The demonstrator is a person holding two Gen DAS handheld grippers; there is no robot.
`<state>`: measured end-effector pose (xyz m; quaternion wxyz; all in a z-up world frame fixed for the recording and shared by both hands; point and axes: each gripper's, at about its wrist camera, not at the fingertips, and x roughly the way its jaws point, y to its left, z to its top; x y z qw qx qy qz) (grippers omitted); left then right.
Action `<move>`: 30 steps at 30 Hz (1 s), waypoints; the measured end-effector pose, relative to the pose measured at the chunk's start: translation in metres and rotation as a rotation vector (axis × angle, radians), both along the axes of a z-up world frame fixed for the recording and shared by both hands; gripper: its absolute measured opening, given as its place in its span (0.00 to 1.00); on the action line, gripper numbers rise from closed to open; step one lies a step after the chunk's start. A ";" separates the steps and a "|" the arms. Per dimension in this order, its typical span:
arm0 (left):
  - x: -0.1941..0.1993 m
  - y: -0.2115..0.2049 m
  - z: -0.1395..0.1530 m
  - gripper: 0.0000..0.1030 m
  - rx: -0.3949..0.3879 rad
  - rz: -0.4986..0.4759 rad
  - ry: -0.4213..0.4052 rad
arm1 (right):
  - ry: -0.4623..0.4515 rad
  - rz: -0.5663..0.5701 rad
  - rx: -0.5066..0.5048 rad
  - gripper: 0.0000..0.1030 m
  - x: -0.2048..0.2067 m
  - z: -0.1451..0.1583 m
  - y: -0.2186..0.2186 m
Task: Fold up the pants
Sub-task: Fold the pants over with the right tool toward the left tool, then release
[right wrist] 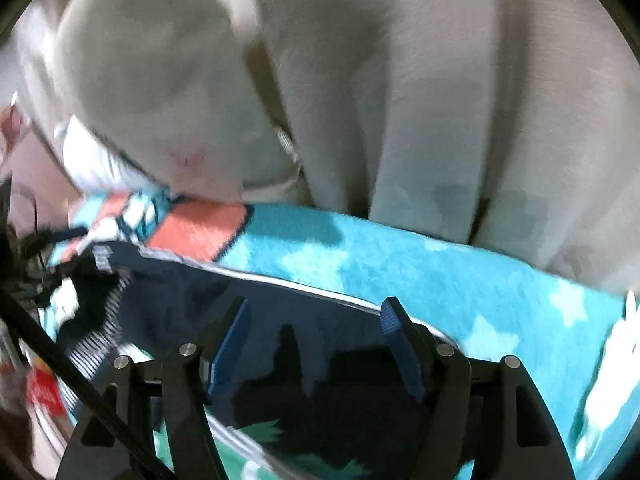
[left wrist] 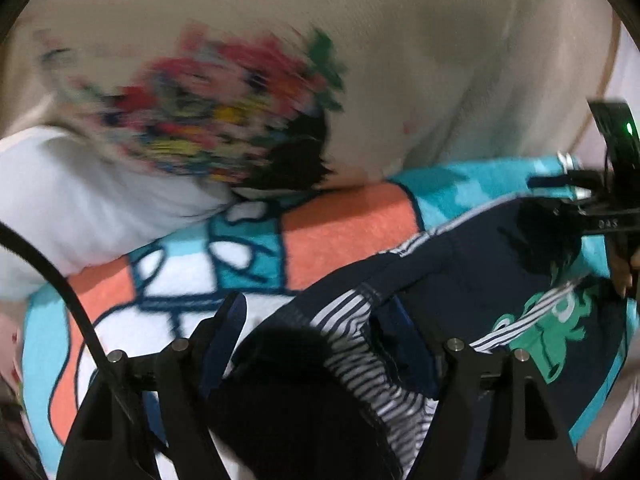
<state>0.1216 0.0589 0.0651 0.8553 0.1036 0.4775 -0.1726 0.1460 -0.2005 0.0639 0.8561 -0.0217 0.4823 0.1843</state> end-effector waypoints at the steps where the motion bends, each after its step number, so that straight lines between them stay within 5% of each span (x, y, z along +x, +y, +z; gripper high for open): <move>1: 0.007 -0.005 -0.008 0.71 0.022 -0.022 0.023 | 0.006 0.025 -0.025 0.69 0.004 -0.004 0.004; 6: 0.030 -0.017 -0.043 0.71 0.101 -0.077 0.114 | 0.054 0.164 -0.158 0.69 0.024 -0.029 0.027; 11: 0.037 -0.019 -0.052 0.71 0.056 -0.087 0.163 | 0.037 0.197 -0.156 0.77 0.029 -0.042 0.033; 12: 0.036 -0.018 -0.051 0.62 0.048 -0.090 0.161 | 0.039 0.186 -0.135 0.73 0.028 -0.042 0.032; 13: 0.034 -0.017 -0.050 0.41 0.026 -0.100 0.162 | 0.041 0.180 -0.120 0.67 0.027 -0.041 0.032; 15: 0.030 -0.015 -0.044 0.19 0.004 -0.091 0.159 | 0.074 0.150 -0.056 0.11 0.024 -0.035 0.029; 22: -0.002 -0.013 -0.013 0.08 0.008 -0.030 0.051 | 0.015 0.059 -0.027 0.08 -0.001 -0.013 0.034; 30: -0.083 0.013 0.034 0.08 -0.073 0.028 -0.073 | -0.128 0.024 0.043 0.07 -0.093 0.043 0.030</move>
